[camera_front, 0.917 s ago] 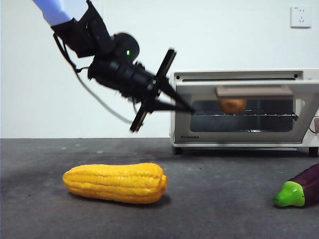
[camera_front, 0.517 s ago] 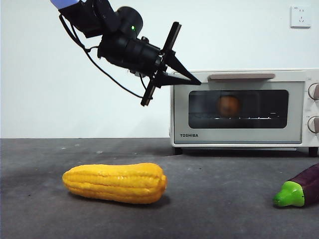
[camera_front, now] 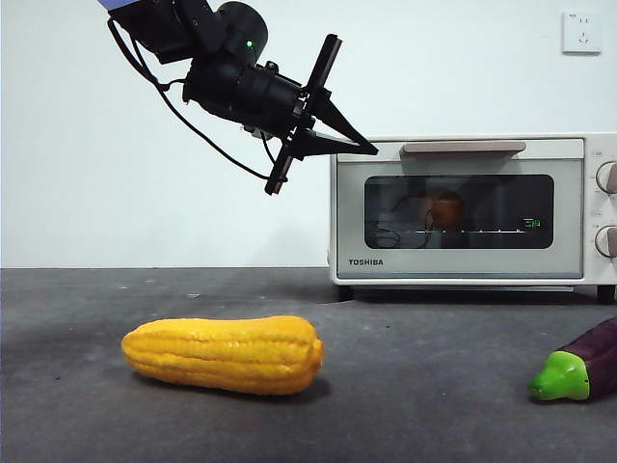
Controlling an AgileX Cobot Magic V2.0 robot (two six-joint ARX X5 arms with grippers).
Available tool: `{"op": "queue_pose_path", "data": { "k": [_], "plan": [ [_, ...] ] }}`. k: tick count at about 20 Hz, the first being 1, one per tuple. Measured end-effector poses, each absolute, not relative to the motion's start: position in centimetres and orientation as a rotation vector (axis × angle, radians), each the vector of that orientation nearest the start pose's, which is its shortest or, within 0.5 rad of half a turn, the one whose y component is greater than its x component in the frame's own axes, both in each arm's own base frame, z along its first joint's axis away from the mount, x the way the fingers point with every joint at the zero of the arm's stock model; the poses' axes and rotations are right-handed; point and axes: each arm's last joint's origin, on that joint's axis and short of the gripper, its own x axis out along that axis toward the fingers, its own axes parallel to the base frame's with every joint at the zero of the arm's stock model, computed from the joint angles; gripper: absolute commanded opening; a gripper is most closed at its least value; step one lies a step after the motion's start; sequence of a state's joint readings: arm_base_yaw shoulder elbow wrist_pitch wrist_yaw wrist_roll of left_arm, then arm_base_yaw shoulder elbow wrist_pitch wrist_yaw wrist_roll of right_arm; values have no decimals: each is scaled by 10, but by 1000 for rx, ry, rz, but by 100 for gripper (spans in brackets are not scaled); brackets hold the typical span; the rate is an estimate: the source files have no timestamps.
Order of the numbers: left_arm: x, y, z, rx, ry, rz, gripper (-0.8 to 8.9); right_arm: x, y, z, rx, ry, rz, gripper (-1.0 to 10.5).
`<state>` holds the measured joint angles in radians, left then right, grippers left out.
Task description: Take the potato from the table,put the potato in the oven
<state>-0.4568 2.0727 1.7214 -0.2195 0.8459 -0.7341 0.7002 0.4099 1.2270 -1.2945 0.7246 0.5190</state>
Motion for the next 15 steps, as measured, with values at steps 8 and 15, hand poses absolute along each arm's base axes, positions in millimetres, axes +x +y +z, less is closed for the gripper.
{"op": "queue_pose_path", "data": {
  "k": [8,15],
  "plan": [
    [408,-226,265,-711,1063,-1054,-6,-4,-28,383,187,385,-131,1],
    [375,-210,312,-575,1009,-1066,-6,-4,-28,383,188,385,-131,1]
  ]
}}
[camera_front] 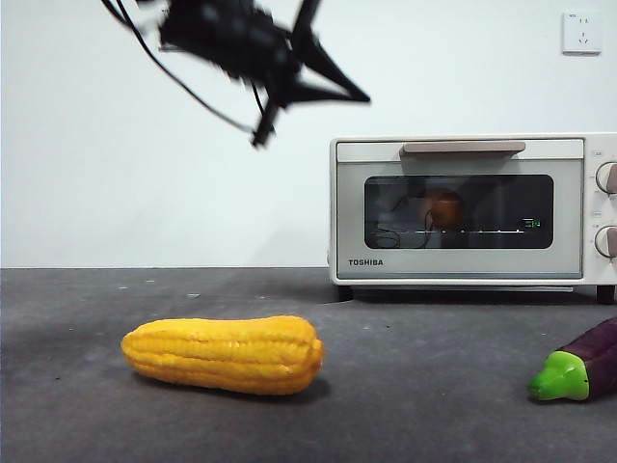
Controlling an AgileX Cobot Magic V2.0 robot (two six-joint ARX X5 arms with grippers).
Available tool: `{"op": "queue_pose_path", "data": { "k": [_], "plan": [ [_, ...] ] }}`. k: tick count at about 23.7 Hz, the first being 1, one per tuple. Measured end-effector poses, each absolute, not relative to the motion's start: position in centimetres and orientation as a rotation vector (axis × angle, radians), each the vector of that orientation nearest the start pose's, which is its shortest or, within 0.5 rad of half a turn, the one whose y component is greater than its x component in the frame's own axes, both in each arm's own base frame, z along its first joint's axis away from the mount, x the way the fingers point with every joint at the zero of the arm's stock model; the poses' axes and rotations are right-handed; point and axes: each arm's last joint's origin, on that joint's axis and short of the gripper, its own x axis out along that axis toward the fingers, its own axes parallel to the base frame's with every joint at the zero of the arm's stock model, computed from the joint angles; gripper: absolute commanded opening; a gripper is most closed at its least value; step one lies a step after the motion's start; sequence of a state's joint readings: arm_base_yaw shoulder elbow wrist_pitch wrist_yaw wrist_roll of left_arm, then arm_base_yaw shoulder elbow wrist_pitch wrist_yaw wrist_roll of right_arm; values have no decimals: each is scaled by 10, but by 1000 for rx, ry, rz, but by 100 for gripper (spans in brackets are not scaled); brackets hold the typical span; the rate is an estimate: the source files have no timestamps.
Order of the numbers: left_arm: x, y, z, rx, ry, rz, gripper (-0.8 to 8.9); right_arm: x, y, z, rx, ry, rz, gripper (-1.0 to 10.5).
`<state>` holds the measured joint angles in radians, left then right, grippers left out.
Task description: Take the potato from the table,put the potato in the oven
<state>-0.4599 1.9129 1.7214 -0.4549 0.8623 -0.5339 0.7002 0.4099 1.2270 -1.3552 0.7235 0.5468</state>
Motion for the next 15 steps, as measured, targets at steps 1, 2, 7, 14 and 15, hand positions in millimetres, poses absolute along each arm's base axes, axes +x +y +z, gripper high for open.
{"op": "queue_pose_path", "data": {
  "k": [1,2,7,14,15],
  "plan": [
    [367,-207,322,-535,992,-1046,-6,-4,-28,383,188,385,-131,1],
    [359,-204,330,-497,979,-1026,-6,-4,-28,383,188,385,-131,1],
    [313,-186,374,-295,884,-934,-6,-4,-28,383,188,385,-131,1],
    [237,-156,444,-173,662,-861,-5,-4,-28,383,187,385,-132,1],
    [224,-152,453,-159,624,-848,-5,-4,-28,383,187,385,-132,1]
  ]
}}
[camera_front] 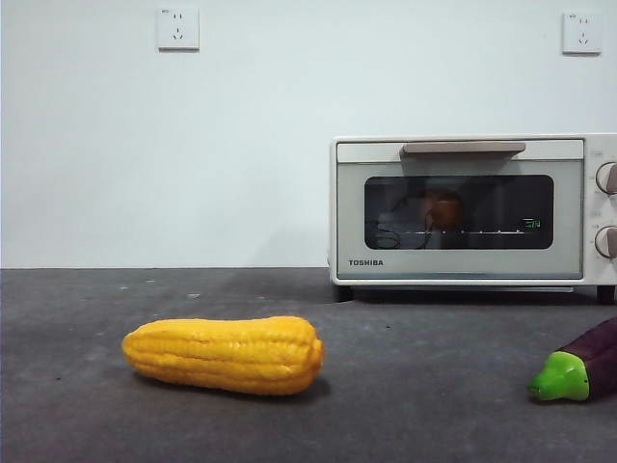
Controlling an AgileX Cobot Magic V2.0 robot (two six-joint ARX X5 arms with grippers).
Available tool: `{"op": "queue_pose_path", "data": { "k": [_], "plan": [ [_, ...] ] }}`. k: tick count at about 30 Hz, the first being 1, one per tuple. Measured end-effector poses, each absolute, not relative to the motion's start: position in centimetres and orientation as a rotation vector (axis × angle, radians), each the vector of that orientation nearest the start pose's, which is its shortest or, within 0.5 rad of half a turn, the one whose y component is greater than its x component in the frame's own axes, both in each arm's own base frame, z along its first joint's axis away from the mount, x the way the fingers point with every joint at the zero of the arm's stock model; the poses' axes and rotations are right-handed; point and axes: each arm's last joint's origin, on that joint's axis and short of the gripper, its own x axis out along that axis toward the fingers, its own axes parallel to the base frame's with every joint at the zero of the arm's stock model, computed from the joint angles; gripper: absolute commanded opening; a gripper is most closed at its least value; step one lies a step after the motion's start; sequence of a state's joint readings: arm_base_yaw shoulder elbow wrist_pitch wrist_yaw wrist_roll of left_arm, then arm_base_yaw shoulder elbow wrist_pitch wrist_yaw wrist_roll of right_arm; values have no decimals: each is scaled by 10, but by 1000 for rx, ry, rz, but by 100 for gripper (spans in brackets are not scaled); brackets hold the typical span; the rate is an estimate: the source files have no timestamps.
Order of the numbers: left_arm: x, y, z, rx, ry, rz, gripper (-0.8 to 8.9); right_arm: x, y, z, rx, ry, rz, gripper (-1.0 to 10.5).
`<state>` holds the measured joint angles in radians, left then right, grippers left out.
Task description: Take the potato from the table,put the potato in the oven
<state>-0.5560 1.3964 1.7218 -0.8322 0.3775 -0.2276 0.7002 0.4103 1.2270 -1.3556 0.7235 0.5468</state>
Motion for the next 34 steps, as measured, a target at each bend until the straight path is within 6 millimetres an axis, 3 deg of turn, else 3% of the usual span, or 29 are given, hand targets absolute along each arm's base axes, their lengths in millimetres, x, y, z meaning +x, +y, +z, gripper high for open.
{"op": "queue_pose_path", "data": {
  "k": [7,14,19,25,30,34],
  "plan": [
    [153,-118,487,-110,486,-808,-4,-4,-28,383,188,385,-131,1],
    [114,-90,505,-130,369,-819,-4,-4,-28,383,187,385,-132,1],
    [109,-86,507,-133,352,-822,-4,-4,-28,383,188,385,-131,1],
    [117,-87,504,-39,329,-778,-4,-4,-28,383,188,385,-131,1],
    [125,-67,503,114,267,-601,-4,-4,-28,383,188,385,-131,1],
    [123,-46,490,176,240,-486,-4,-4,-28,383,188,385,-131,1]
  ]
}}
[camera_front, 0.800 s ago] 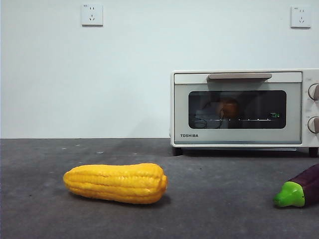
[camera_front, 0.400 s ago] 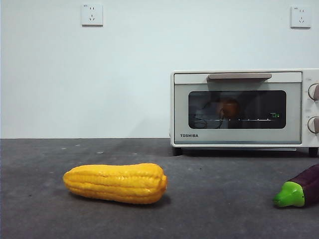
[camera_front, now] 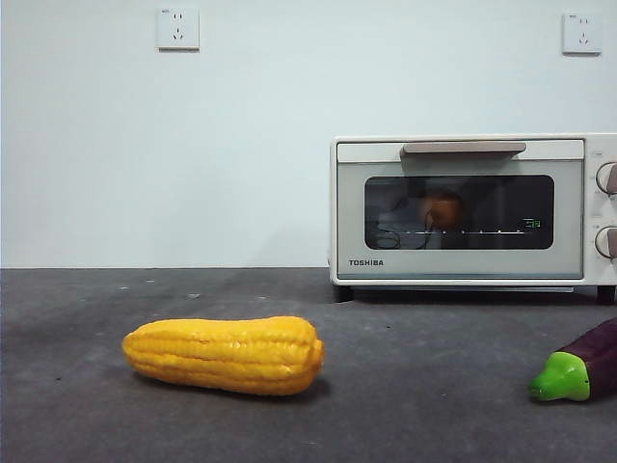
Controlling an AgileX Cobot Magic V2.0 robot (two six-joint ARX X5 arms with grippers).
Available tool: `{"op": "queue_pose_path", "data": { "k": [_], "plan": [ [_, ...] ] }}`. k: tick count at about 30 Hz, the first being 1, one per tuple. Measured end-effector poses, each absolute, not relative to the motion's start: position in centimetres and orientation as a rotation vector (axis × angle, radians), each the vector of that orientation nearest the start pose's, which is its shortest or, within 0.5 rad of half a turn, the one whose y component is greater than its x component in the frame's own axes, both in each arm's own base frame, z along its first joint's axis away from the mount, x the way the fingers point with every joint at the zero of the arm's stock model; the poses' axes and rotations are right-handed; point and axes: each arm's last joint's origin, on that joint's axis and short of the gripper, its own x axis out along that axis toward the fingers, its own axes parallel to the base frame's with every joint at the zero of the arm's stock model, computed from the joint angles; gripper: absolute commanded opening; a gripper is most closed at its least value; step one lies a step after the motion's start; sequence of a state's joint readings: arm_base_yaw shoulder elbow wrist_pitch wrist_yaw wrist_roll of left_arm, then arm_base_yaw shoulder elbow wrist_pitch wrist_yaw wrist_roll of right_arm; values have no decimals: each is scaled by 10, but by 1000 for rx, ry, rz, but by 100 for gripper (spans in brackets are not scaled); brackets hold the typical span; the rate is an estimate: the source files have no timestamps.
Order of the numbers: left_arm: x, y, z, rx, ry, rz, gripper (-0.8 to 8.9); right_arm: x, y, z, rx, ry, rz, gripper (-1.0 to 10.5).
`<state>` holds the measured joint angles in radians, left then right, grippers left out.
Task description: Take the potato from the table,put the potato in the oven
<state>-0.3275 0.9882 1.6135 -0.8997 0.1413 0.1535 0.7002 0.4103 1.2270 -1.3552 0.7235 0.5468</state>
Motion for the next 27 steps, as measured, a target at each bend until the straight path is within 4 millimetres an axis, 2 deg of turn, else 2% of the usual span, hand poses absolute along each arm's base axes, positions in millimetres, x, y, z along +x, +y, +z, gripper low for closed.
{"op": "queue_pose_path", "data": {
  "k": [6,8,11,17,27],
  "plan": [
    [114,-18,448,185,36,-222,-4,-4,-28,383,188,385,-131,1],
    [113,-10,426,186,-43,-115,-4,-4,-28,383,187,385,-132,1],
    [113,-5,394,186,-134,-56,-4,-4,-28,383,188,385,-131,1],
    [118,2,328,168,-86,19,-4,-4,-28,383,187,385,-132,1],
    [106,8,257,71,-33,82,-4,-4,-28,383,187,385,-132,1]
  ]
}}
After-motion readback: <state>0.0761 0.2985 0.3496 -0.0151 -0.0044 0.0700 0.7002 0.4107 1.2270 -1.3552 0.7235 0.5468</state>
